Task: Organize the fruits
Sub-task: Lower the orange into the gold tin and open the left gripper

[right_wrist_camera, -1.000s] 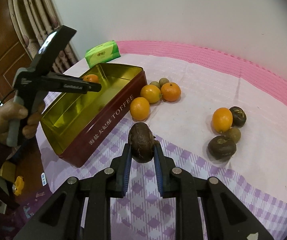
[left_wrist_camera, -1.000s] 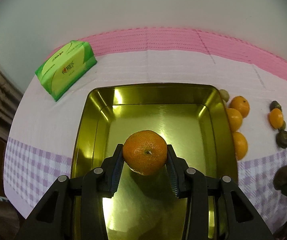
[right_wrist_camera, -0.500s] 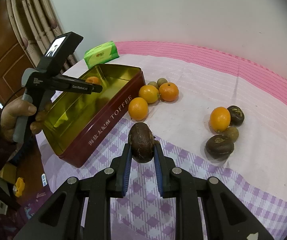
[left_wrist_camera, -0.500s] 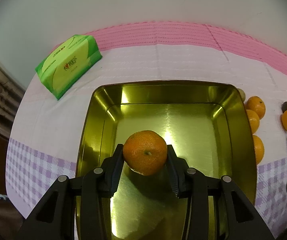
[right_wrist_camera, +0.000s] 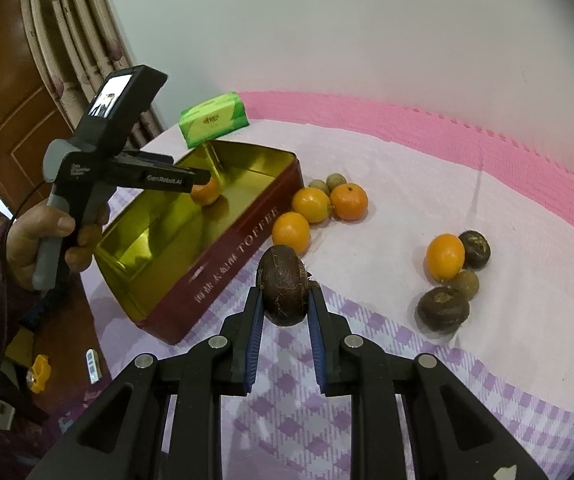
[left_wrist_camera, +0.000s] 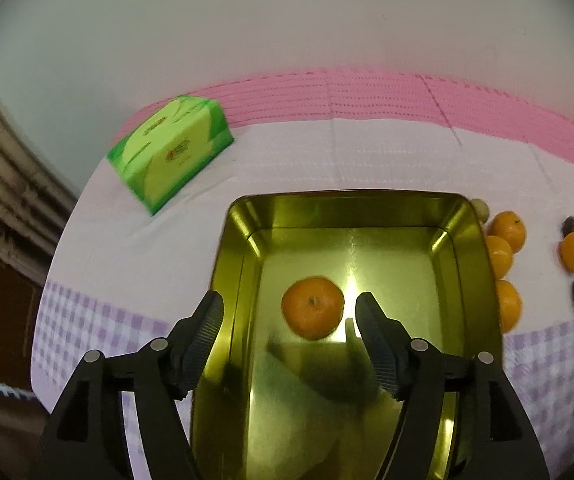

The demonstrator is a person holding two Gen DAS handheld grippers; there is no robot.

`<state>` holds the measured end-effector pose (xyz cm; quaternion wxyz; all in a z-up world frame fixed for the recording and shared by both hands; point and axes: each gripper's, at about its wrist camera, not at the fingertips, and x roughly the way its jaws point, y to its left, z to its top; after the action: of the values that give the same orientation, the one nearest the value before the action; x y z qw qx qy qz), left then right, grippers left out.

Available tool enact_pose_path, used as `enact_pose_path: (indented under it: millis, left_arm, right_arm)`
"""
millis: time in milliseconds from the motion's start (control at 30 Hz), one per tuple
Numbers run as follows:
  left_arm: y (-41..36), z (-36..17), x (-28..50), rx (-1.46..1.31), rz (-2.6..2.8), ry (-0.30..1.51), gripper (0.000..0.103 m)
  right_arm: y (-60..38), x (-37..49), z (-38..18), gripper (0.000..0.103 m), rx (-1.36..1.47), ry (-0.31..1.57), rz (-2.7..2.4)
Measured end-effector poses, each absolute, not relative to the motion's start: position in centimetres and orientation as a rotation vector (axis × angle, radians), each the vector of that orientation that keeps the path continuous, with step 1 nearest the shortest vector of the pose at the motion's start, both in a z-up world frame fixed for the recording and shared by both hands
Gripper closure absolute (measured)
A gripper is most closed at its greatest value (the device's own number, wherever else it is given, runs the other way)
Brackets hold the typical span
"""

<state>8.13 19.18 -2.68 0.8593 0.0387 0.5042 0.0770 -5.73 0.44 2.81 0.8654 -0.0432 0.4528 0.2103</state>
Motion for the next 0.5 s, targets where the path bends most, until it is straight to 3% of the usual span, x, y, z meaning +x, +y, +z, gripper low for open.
enact_pose_path:
  millis: [267,500]
  left_arm:
    - [23.2,2.4,-0.6,-0.199,0.318,0.974,0.025]
    - [22.4,1.9,-5.8,-0.268,0.366,0.939,0.024]
  right_arm:
    - [4.2,-3.1,5.2,0.083,-0.097,0.896,0.54]
    - [9.4,1.1,3.8,0.083,-0.098,0.932,0.62]
